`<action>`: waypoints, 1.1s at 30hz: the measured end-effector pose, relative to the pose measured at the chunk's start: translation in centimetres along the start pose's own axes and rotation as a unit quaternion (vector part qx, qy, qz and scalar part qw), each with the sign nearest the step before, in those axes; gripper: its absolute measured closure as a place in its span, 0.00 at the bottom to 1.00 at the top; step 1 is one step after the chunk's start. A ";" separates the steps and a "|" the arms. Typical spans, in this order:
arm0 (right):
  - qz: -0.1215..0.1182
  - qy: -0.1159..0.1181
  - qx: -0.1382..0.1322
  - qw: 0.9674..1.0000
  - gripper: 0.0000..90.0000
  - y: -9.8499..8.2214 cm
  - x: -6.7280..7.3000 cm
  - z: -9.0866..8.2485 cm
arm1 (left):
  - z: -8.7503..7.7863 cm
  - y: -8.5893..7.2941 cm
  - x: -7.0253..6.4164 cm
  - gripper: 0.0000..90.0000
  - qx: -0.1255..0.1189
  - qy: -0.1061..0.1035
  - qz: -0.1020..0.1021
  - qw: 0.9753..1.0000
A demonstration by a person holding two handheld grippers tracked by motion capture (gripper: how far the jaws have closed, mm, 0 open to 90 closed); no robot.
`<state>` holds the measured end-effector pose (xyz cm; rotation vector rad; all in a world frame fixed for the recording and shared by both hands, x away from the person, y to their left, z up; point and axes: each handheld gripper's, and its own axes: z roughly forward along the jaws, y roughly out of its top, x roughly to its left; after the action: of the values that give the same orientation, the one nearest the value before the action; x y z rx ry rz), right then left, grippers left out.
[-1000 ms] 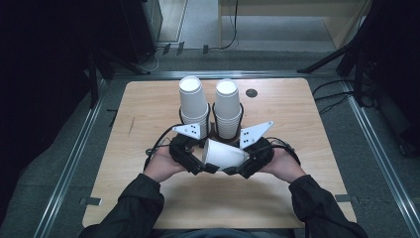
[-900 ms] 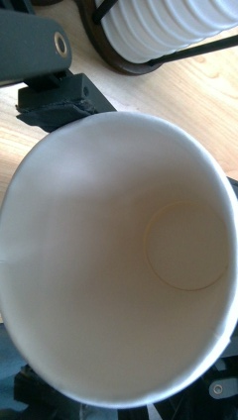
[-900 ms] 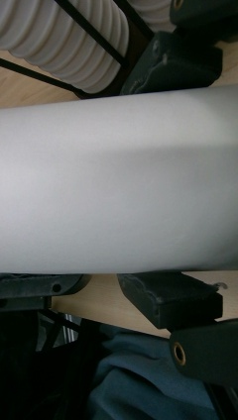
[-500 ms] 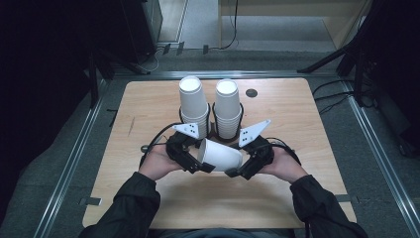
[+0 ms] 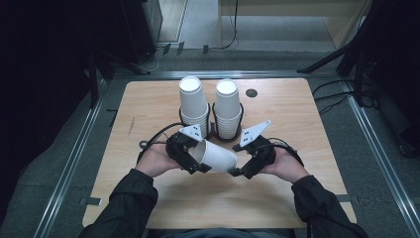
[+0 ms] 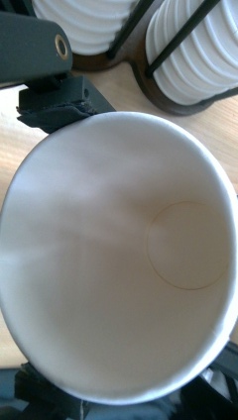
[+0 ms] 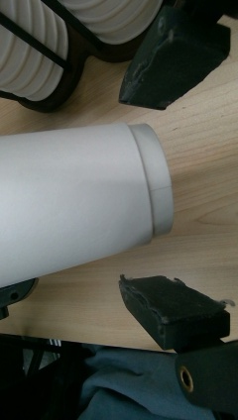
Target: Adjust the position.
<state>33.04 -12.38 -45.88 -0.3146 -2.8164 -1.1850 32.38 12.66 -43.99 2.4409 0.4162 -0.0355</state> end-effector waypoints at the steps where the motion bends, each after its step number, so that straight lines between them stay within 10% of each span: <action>1: 0.001 -0.001 0.002 1.000 0.15 0.0 0.0 0.1 | 0.1 0.2 0.0 0.15 0.004 -0.001 0.005 1.000; 18: -0.010 -0.004 0.036 0.999 0.15 -0.1 0.0 2.4 | 2.0 2.8 -1.4 0.15 0.077 0.019 0.081 0.994; 33: -0.025 0.002 0.031 0.999 0.25 0.1 0.4 2.7 | 2.2 2.9 -1.3 0.13 0.070 0.013 0.082 0.994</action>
<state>32.75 -10.28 -47.66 -0.2378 -2.8668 -1.1038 32.21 8.82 -43.81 2.6076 0.2306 0.0374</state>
